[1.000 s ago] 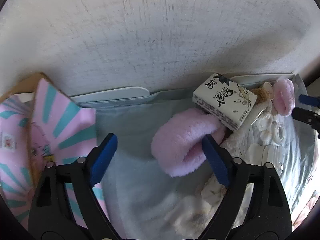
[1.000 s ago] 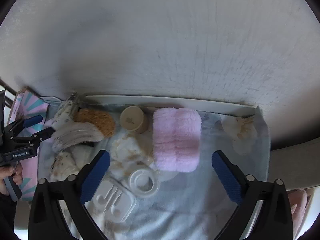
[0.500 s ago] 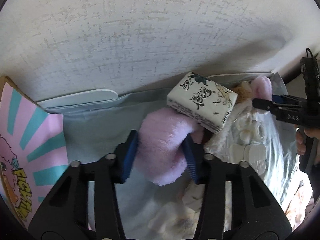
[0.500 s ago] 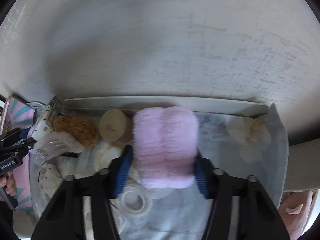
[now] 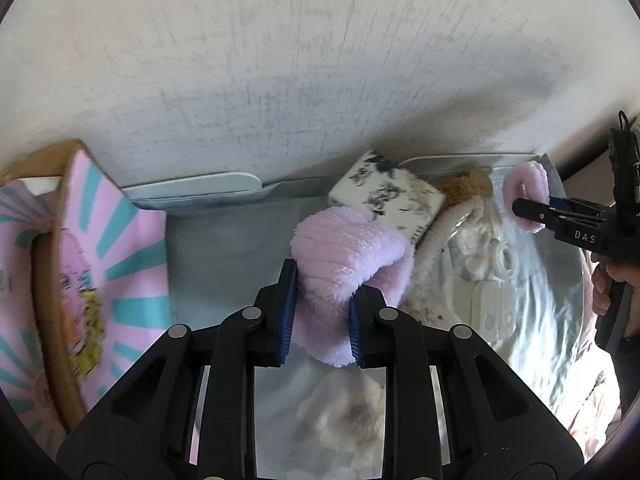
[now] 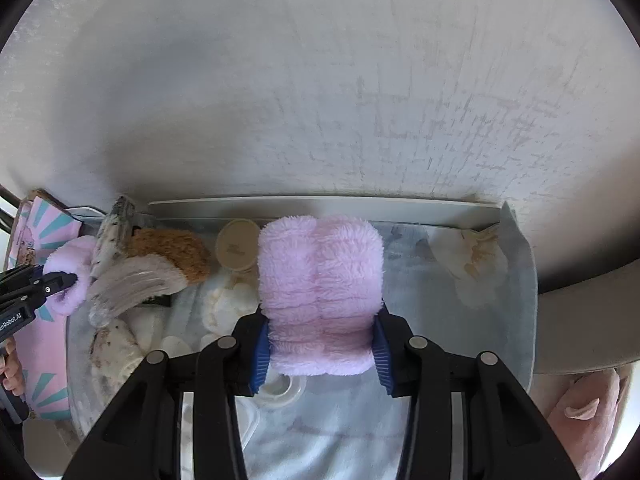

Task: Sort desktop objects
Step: 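Grasp a pink fuzzy sock with left tool while right tool grasps another pink sock, then carry both pink socks with both tools over the cardboard box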

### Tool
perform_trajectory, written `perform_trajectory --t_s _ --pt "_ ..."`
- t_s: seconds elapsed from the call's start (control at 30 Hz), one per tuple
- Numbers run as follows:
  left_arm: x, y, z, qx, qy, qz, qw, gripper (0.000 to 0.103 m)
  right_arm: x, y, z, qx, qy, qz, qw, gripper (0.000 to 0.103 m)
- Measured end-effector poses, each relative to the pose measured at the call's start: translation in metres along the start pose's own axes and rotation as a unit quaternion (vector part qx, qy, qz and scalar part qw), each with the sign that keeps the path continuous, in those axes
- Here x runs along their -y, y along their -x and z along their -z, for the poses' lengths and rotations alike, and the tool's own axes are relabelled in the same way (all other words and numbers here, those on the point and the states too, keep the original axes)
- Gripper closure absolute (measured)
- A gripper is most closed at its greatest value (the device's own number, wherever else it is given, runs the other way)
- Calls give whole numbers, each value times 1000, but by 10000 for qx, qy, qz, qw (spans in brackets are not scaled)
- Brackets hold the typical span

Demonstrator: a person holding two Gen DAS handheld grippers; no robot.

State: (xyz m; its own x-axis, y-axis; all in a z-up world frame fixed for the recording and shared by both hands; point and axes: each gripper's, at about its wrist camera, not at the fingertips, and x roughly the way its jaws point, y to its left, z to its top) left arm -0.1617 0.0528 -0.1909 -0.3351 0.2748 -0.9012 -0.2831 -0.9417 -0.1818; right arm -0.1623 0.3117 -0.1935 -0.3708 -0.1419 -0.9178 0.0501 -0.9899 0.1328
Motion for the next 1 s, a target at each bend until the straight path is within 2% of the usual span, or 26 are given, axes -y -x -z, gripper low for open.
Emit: perform_trajectory --t_s 0.33,0.4,0.57,0.6,0.63,0.97,1.0 --pt "5 37 4 242 -20 58 9997 84 -21 41 18 138 166 2 9998 63" --pt "6 46 5 262 -12 75 9996 84 -6 46 6 128 198 8 9997 63" --pt "2 81 8 436 -39 73 9990 84 -19 74 5 178 299 -11 9994 63" --pt "13 72 11 467 -32 70 9989 84 -21 80 5 185 341 -25 9992 63" --pt "13 78 12 505 -23 78 9987 84 -27 84 -4 200 366 -30 9991 63" --pt "-4 124 24 810 131 -16 9966 84 -67 116 -7 380 833 -189 9956 63" --pt "-6 122 25 811 158 -24 9966 84 -85 110 -12 389 859 -197 9953 63"
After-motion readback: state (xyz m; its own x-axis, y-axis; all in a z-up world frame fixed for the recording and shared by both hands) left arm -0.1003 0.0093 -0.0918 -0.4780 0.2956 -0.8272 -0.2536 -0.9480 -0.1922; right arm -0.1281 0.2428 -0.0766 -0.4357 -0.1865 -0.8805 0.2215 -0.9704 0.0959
